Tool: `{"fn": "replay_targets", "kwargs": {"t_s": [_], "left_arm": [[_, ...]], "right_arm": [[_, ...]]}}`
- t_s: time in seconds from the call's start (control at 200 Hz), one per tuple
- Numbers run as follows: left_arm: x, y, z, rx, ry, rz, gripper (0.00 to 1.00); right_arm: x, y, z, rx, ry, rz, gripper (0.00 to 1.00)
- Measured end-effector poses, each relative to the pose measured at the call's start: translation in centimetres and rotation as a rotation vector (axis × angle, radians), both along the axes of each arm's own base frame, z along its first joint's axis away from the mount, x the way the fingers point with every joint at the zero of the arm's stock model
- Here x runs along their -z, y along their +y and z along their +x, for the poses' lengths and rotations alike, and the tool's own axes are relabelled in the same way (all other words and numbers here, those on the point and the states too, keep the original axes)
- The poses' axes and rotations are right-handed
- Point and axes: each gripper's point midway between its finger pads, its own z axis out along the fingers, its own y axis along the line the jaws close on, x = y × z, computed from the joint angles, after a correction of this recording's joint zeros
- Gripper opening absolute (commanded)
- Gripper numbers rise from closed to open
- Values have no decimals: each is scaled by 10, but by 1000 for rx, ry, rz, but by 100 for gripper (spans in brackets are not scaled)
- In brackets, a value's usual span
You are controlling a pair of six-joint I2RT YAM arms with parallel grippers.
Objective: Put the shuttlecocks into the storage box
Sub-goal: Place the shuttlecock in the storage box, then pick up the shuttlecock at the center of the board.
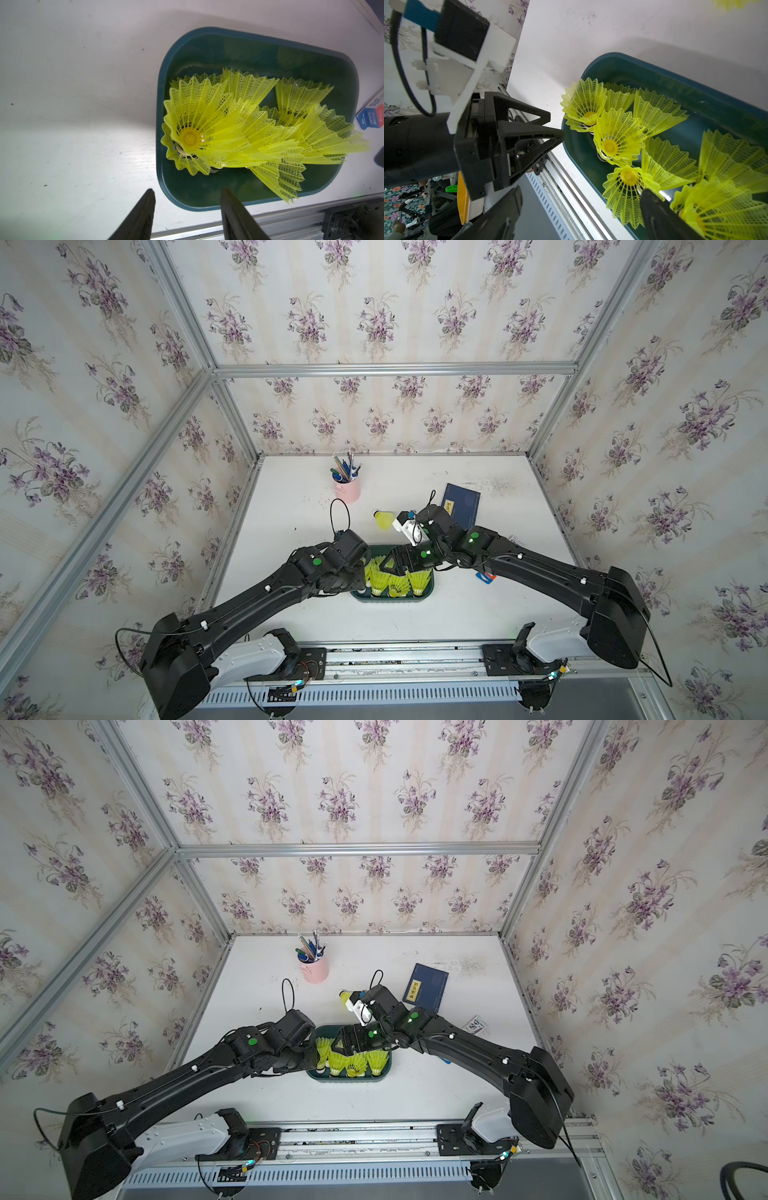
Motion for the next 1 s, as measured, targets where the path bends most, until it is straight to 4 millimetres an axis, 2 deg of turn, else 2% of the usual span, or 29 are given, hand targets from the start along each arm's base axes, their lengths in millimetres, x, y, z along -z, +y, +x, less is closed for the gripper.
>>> {"fn": "replay_targets", "kwargs": {"t_s": [0.14, 0.16, 0.22, 0.41, 0.545, 0.719, 0.804, 0.954, 0.999], "left_arm": [[-7, 4, 0, -11, -4, 15, 54], [-8, 5, 0, -13, -4, 19, 58], [-11, 7, 0, -18, -4, 30, 61], [-26, 13, 8, -37, -27, 39, 67], [-37, 19, 30, -44, -46, 26, 74], [-47, 26, 68, -25, -70, -33, 83], [-46, 33, 86, -18, -82, -59, 88], [-46, 39, 112, 16, -94, -105, 91], [-45, 42, 118, 19, -99, -122, 95]], "right_arm": [[-3, 1, 4, 8, -13, 1, 92], [-4, 2, 4, 10, -16, 1, 91], [-7, 3, 8, 18, -25, 1, 91], [-11, 2, 33, 102, -52, -22, 82], [-3, 11, 56, 167, -19, -57, 75], [11, 36, 77, 216, 47, -77, 74], [20, 46, 88, 252, 81, -90, 73], [32, 65, 109, 328, 138, -92, 70], [39, 71, 116, 352, 157, -95, 69]]}}
